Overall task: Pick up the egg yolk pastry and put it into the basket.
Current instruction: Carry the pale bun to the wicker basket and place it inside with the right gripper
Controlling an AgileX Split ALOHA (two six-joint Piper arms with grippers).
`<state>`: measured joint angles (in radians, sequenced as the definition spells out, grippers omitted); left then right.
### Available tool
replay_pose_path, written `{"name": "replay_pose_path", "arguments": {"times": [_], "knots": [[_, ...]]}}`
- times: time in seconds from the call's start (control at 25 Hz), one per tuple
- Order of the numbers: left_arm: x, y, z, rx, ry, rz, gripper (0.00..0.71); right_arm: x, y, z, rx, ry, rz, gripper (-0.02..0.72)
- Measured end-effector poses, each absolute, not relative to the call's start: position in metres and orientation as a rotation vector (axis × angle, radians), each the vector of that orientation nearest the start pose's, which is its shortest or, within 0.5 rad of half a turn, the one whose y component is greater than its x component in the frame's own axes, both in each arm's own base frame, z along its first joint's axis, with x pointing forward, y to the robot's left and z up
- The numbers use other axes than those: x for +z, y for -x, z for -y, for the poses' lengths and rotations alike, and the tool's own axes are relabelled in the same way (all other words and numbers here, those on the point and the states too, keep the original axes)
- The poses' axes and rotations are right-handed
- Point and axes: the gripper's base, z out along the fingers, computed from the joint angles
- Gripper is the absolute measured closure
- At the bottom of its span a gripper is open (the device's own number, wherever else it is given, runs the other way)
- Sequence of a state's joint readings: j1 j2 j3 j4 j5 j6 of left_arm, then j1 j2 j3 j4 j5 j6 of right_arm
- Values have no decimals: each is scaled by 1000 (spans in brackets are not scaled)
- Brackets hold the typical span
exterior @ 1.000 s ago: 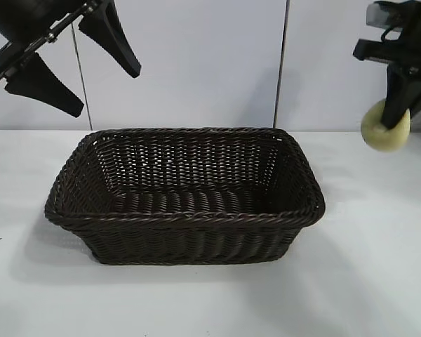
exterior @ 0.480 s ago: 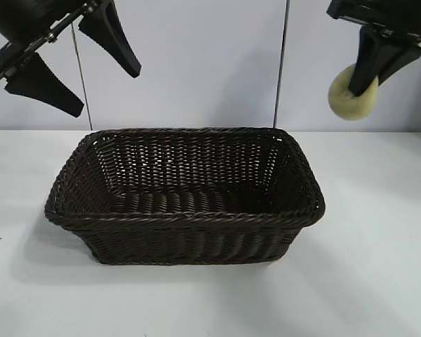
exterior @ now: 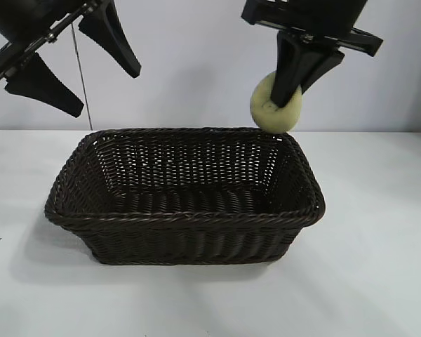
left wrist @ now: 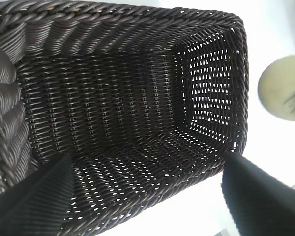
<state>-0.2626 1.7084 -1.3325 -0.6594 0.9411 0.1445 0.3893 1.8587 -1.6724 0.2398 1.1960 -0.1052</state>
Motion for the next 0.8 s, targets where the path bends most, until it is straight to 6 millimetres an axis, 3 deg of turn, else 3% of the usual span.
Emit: {"name": "replay_pose_path", "arguments": {"times": [0.2,0.52,0.8], "knots": [[276,-334,137,-863,-138,-2717,114,287,-353,-185,406,650,-2821,680],[276,-334,137,-863,-138,-2717,114,253,-358,-208,401,702,-2871,680],[276,-334,137,-863,-138,-2717,114,241,-363,-210,397,693,-2882,665]]}}
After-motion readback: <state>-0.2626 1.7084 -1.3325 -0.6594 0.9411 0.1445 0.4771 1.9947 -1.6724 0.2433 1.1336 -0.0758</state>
